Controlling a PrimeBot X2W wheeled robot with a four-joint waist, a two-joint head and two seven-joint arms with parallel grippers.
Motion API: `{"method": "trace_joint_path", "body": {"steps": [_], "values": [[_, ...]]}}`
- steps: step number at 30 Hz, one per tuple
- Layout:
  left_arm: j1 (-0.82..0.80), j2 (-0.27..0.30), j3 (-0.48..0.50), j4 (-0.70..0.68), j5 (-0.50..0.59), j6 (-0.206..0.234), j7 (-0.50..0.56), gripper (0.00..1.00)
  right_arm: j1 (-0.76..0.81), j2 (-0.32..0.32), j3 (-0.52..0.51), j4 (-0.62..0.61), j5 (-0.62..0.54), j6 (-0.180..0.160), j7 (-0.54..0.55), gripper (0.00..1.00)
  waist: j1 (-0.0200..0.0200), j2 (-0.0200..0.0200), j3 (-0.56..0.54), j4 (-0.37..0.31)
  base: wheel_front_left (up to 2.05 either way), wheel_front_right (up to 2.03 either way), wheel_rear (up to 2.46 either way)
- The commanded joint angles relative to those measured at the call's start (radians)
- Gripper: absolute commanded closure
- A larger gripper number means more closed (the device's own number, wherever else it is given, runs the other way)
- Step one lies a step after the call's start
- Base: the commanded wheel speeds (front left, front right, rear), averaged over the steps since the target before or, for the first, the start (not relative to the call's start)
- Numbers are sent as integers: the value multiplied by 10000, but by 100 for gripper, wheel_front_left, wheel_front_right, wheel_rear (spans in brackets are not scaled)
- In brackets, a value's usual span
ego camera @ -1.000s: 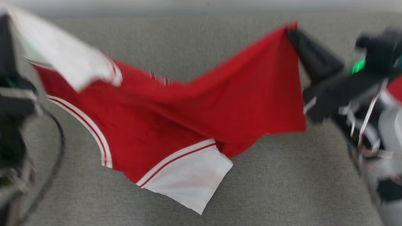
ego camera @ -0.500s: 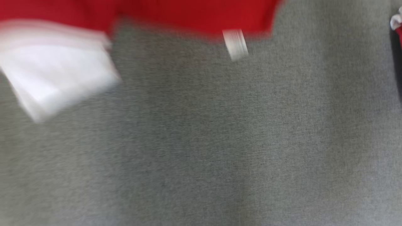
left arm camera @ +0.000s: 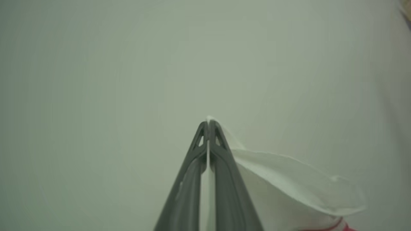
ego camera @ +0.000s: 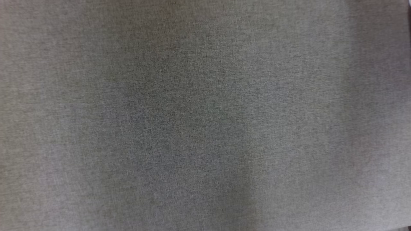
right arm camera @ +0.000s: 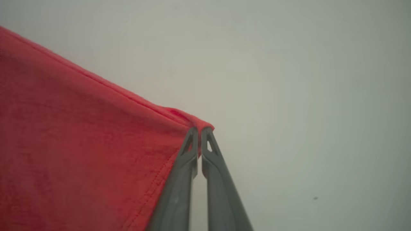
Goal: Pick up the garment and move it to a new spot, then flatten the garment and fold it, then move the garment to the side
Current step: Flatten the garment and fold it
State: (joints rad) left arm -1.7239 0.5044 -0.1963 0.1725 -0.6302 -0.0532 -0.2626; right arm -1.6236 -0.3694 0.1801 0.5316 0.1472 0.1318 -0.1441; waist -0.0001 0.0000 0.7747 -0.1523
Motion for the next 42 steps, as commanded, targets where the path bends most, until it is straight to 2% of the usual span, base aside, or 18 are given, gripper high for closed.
{"method": "trace_joint_path", "body": {"steps": [1,4,9,15,20,21,23,27,33,41,42], "values": [[822,-37,-37,182,336,-71,-13,100,504,-61,277,250,-99,-25,222,100,1,0,165,29,0,0,0],[2200,-193,178,485,618,-68,-18,100,1095,-282,1046,583,-90,-25,573,100,1,0,225,109,0,0,0],[5205,-1213,1358,-103,445,1,-20,100,2268,-662,2099,393,412,-25,1070,100,1,0,2,318,0,0,0],[9093,-2967,3296,-1630,246,-336,-23,100,4312,-1128,2329,-860,1617,-25,1999,100,1,0,-1269,625,0,0,0],[12026,-4041,4330,-2130,100,-602,-32,100,6326,-1366,2024,-2089,2076,-25,2542,100,1,0,-2706,827,0,0,0],[12026,-4041,4330,-2130,100,-602,-32,100,6326,-1366,2024,-2089,2076,-25,2542,100,1,0,-2706,827,0,0,0],[12964,-4293,4567,-2139,-70,-694,-34,100,7178,-1409,1887,-2389,2072,-26,2775,100,1,0,-3249,935,0,0,0],[14483,-4508,4436,-2069,-168,-751,-34,100,8730,-1400,1370,-2755,2041,-28,3432,100,1,0,-4165,1167,0,0,0],[16237,-4534,3884,-1867,-918,-679,-35,100,11134,-921,377,-3504,1801,-26,4614,100,1,0,-5366,1445,0,0,0],[17982,-4529,3322,-2185,-1824,-81,-24,100,13581,-157,-627,-4805,1586,-26,5452,100,1,0,-6221,1646,0,0,0],[18317,-4523,3239,-2332,-2091,110,-24,100,14047,-18,-870,-5087,1488,-28,5640,100,1,0,-6348,1712,0,0,0]]}}
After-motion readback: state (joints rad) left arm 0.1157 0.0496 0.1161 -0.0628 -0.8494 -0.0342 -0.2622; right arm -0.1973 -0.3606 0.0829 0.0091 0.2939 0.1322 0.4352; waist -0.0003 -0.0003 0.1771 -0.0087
